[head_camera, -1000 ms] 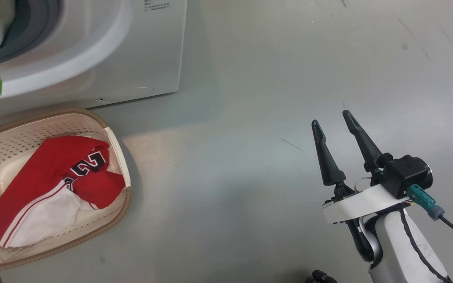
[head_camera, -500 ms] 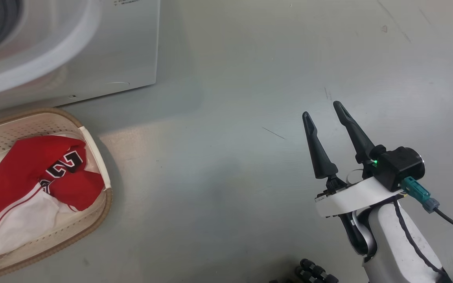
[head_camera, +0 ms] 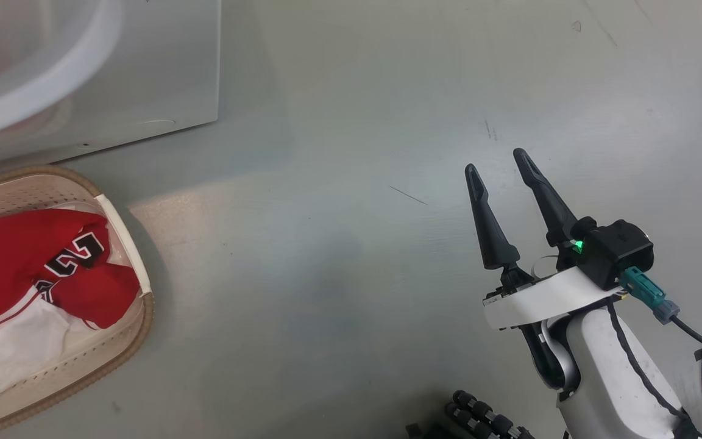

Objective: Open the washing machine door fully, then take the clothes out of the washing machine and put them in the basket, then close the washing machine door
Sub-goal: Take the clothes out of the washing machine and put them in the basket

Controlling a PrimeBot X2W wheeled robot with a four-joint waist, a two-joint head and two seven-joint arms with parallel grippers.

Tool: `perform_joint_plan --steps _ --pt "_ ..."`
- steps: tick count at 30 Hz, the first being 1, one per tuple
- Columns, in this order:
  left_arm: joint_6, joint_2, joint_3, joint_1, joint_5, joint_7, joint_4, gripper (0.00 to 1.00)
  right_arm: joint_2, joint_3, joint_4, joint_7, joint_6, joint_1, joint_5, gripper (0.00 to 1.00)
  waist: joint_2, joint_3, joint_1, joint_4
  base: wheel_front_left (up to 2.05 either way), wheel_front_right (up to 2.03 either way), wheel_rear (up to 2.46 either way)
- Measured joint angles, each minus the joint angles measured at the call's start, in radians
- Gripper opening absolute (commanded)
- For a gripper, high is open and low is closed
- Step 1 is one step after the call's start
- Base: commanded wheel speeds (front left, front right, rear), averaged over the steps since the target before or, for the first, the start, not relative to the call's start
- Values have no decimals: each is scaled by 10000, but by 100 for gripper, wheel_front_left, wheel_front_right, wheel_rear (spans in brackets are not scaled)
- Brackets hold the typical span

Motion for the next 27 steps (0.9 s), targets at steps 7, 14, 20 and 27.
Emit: perform_joint_plan --steps 7,14,20,27 --pt "54 73 71 -130 69 21 433 100 0 96 -2 -2 -19 -98 61 100 0 96 0 -96 0 0 0" --pt "121 119 125 -326 79 98 765 100 0 174 -6 0 -104 -139 75 100 0 175 0 -176 0 0 0" --pt "123 240 98 -554 79 198 1012 100 0 194 -8 0 -192 -186 77 100 0 220 0 -220 0 0 0" --pt "123 284 36 -757 79 460 1300 0 2 194 -31 -2 -267 -313 79 100 0 255 0 -221 0 0 0"
